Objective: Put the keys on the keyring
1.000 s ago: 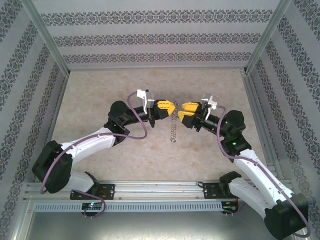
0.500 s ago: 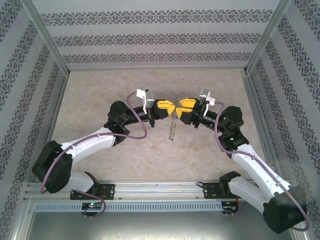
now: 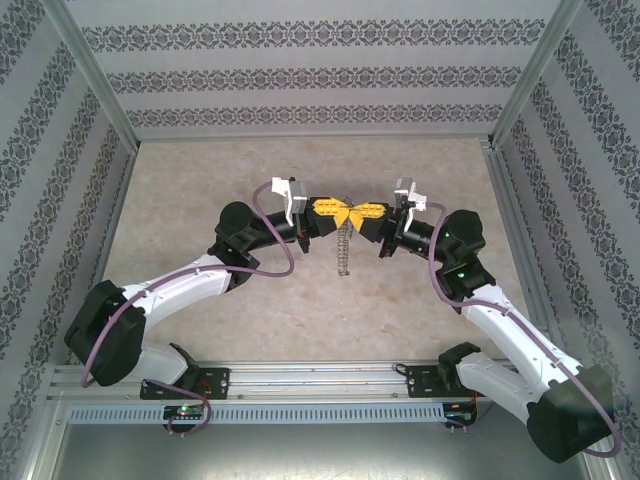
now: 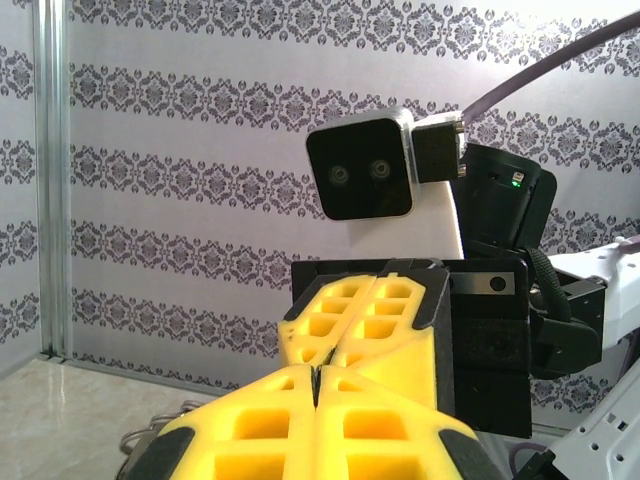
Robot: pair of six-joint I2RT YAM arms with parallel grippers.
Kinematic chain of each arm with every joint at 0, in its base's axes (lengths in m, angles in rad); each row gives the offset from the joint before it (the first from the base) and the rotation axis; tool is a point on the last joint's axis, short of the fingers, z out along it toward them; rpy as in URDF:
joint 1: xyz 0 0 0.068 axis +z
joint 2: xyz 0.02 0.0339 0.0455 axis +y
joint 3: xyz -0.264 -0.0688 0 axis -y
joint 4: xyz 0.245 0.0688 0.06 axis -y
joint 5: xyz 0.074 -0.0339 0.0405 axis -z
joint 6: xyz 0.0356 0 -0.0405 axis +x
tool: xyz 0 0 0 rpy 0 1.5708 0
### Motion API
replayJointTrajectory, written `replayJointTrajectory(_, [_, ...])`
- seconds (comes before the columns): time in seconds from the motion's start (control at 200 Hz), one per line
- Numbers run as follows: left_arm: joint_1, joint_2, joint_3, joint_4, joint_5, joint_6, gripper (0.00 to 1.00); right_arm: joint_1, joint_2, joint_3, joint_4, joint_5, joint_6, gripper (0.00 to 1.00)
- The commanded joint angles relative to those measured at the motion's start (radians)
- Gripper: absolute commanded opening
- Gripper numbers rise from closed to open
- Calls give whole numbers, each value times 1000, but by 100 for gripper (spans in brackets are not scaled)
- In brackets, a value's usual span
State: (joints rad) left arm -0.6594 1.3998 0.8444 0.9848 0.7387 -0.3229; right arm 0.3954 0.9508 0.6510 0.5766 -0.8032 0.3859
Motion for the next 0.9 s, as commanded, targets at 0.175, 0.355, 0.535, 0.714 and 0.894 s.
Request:
replayJointTrajectory(0.175, [-2,-53,-3,4,-45,77,17,-9,-13,17,-115,36,-81,0])
replayJointTrajectory(0.355, [28,-134,-7,-216,-122,196,41,-12,21,35,-235,93,-162,0])
replayJointTrajectory(0.535, [70,-184,26,-434,-163,293,66,-10,70,72,-321,129,-239,0])
replayJointTrajectory(0.714, [118,-186,115,-674,-109,401,83,-11,136,177,-475,132,-352,0])
replayJointTrajectory(0.894, [153,-159,207,-864,-41,496,88,-20,235,320,-645,92,-460,0])
